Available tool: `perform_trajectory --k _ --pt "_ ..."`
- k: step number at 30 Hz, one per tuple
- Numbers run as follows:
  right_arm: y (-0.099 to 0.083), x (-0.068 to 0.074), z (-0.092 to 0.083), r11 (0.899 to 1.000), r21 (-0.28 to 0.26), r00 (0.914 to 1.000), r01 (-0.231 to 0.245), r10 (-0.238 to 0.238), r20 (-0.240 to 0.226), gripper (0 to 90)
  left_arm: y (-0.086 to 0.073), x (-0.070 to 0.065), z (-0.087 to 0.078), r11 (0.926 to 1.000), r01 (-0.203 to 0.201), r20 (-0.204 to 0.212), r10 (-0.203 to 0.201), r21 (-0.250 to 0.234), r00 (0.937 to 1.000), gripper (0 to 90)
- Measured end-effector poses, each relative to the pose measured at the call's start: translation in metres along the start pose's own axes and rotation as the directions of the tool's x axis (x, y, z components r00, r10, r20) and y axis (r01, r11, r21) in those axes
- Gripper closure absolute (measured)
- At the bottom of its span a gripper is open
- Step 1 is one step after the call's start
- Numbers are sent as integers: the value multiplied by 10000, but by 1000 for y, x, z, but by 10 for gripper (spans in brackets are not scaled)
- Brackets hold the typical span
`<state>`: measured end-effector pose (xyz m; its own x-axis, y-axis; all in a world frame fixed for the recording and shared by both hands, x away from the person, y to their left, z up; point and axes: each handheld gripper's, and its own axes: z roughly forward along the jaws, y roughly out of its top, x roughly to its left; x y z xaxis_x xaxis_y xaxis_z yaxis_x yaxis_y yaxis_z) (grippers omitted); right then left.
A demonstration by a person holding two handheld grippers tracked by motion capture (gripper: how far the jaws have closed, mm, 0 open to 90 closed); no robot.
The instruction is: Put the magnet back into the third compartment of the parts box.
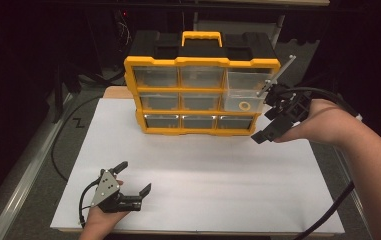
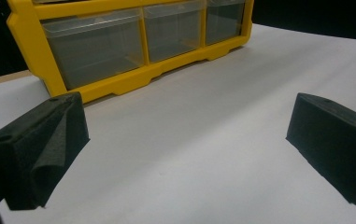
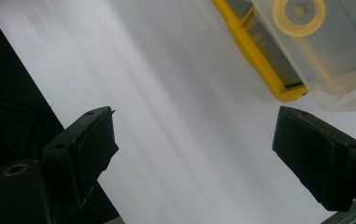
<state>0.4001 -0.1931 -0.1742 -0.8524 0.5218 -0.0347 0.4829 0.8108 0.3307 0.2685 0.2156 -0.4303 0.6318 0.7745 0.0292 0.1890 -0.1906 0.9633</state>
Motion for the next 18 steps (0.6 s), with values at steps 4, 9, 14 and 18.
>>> perform_trajectory --k 4,9,14,18 --pt "-3 2 10 10000 95 10000 4 -5 30 94 0 0 0 10000 7 -5 -7 0 10000 1" --pt "-9 2 27 9998 204 9999 -82 81 82 35 0 1 0 10000 28 -22 -28 7 10000 1" --pt "-15 3 43 9997 241 9996 -83 76 284 9 0 3 2 9999 127 -77 -127 -33 9999 1" --pt "-18 4 56 9994 336 9998 26 -33 219 9 0 3 2 9999 150 -85 -150 -8 9999 1"
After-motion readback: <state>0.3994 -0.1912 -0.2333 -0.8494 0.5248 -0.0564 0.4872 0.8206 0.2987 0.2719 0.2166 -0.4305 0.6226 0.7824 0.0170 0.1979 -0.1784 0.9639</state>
